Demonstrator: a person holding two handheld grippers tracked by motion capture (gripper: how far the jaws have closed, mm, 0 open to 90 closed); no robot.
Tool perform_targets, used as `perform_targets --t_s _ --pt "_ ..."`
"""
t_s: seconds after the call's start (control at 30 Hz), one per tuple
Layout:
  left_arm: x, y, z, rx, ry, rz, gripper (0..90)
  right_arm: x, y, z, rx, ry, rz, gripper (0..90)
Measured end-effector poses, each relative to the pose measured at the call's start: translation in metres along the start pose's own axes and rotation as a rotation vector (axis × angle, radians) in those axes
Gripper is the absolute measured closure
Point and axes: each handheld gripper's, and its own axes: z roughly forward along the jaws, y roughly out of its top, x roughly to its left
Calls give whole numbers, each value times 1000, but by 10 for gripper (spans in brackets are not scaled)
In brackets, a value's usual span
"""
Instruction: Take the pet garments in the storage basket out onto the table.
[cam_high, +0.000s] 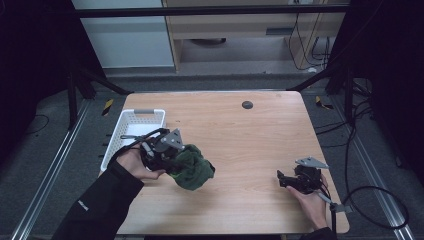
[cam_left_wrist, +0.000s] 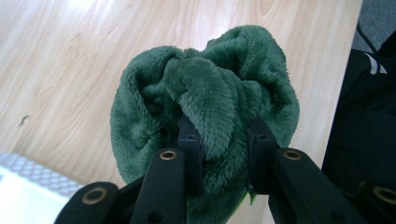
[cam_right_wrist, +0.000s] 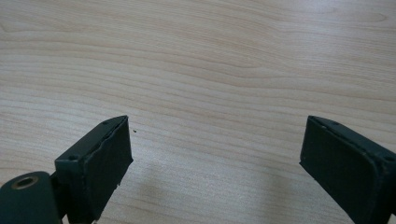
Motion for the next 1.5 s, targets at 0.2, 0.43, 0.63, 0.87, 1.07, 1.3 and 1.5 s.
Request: perform_targets --t_s 0.2,0.43,0.63,0.87,1.07,1.3,1.5 --pt "-8 9 18 15 -43 34 725 0 0 0 -2 -1 -3 89" --pt "-13 15 42 33 -84 56 724 1 0 1 -1 1 -4 89" --pt "-14 20 63 45 -112 65 723 1 0 1 -3 3 -4 89" --pt "-14 22 88 75 -139 75 721 1 0 2 0 1 -9 89" --pt "-17 20 102 91 -139 80 720 1 0 2 0 3 -12 89" --pt "-17 18 117 114 -150 84 716 2 0 2 1 3 -14 89" --pt "-17 16 121 108 -163 84 709 2 0 2 4 5 -13 89"
